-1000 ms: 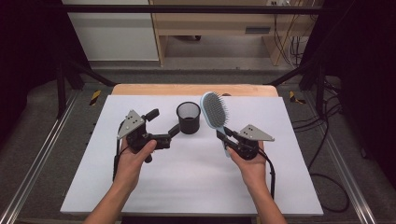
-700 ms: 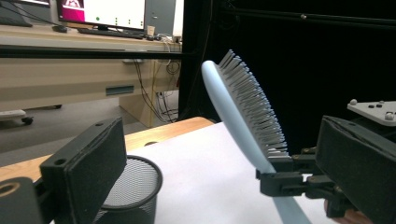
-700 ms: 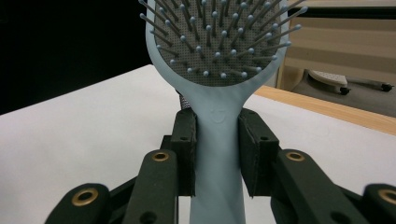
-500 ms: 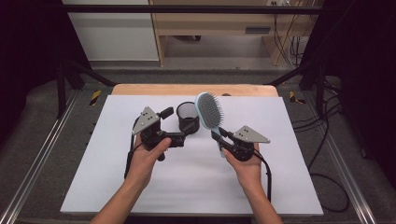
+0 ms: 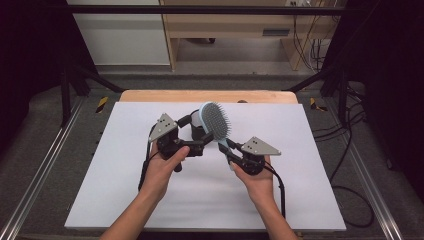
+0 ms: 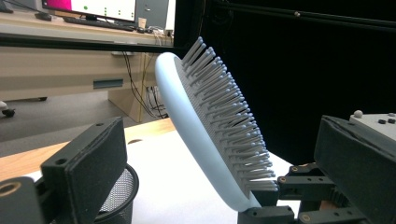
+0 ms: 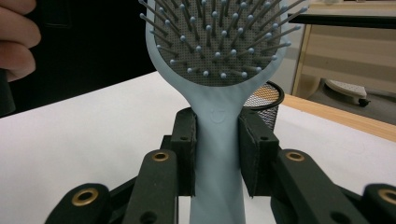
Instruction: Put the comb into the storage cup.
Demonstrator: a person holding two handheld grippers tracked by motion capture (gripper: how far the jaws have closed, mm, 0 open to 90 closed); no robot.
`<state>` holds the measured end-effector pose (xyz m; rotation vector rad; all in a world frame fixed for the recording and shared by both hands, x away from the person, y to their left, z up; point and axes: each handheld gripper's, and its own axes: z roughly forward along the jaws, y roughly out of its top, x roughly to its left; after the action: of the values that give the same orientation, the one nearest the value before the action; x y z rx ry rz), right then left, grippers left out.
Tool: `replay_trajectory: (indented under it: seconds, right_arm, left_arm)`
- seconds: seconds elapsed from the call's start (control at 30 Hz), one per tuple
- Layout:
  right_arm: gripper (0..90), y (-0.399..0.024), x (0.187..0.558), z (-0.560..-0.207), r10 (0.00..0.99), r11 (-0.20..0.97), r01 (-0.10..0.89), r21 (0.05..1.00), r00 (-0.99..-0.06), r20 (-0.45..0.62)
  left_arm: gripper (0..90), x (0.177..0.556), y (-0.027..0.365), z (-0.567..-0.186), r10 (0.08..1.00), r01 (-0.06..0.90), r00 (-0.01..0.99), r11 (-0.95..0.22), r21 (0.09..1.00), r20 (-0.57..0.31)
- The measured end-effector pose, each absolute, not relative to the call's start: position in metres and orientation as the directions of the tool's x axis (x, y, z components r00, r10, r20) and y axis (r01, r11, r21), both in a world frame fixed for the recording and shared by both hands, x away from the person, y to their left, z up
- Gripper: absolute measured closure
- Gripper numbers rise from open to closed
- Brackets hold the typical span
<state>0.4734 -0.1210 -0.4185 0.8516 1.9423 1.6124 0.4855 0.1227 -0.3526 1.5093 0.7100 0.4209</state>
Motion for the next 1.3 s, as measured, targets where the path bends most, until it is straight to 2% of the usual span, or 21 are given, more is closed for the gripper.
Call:
replay_trajectory:
  seconds: [0.3,0.77,1.07,1.3]
  right_arm:
    - [69.8,-0.113,0.471,-0.419,0.701,0.127,0.145,0.981,-0.713,0.014]
    - [69.8,-0.108,0.469,-0.42,0.69,0.138,0.135,0.981,-0.724,0.003]
    - [69.8,-0.104,0.469,-0.422,0.683,0.146,0.132,0.98,-0.731,-0.003]
    - [69.8,-0.104,0.469,-0.422,0.68,0.144,0.137,0.98,-0.733,0.002]
  left_arm:
    - [3.3,0.491,0.118,-0.356,0.642,0.228,0.734,0.073,0.971,-0.221]
    - [22.8,0.5,0.114,-0.362,0.621,0.292,0.726,0.109,0.95,-0.295]
    - [27.2,0.5,0.11,-0.363,0.63,0.303,0.712,0.123,0.945,-0.31]
    - [37.9,0.5,0.112,-0.363,0.646,0.326,0.683,0.15,0.933,-0.343]
